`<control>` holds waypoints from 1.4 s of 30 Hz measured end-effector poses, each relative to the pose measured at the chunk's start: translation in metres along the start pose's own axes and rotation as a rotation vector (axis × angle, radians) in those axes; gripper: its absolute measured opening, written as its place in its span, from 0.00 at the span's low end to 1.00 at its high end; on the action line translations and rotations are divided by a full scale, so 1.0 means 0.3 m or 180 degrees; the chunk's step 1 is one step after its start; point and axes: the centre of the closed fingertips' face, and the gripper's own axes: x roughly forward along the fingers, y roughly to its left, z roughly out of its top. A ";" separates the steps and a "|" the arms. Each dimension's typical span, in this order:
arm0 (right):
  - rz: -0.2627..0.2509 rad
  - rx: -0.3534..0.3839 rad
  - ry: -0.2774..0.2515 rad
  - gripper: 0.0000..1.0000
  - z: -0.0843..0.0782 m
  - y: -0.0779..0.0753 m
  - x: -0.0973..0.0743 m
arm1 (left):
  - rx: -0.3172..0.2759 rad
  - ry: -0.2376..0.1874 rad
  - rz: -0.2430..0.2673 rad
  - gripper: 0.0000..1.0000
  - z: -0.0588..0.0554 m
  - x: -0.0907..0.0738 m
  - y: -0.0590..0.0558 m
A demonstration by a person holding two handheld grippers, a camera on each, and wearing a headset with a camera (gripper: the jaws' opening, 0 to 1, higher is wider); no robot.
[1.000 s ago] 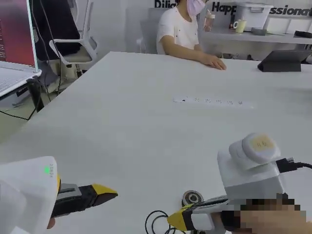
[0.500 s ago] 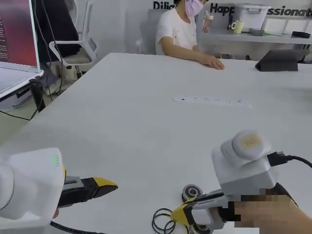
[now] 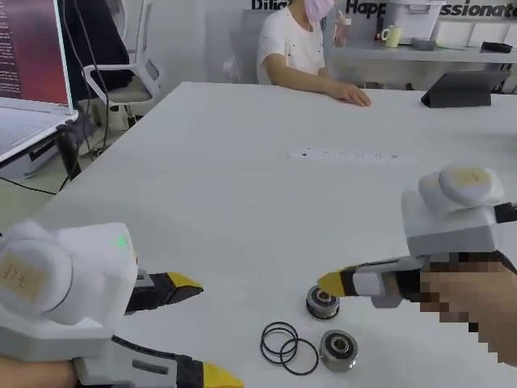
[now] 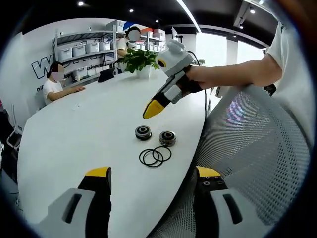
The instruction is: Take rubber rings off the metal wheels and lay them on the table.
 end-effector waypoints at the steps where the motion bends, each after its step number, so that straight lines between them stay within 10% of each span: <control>1: -0.0032 0.0047 -0.0048 0.08 0.010 -0.015 -0.013 | 0.0008 0.0009 -0.0001 0.65 -0.001 0.000 0.000; 11: -0.0277 0.0441 -0.0302 0.08 0.021 -0.117 -0.086 | 0.0181 0.0040 -0.0117 0.65 0.017 0.004 -0.026; 23: -0.0383 0.0512 -0.0213 0.08 -0.015 -0.136 -0.078 | 0.0443 -0.0220 -0.0135 0.65 0.218 0.012 0.020; 35: -0.0428 0.0564 -0.0171 0.08 -0.039 -0.167 -0.078 | 0.0536 -0.0443 -0.0152 0.59 0.402 0.152 0.085; 42: -0.0427 0.0604 -0.0181 0.08 -0.043 -0.177 -0.075 | 0.0552 -0.0368 -0.0165 0.55 0.413 0.265 0.085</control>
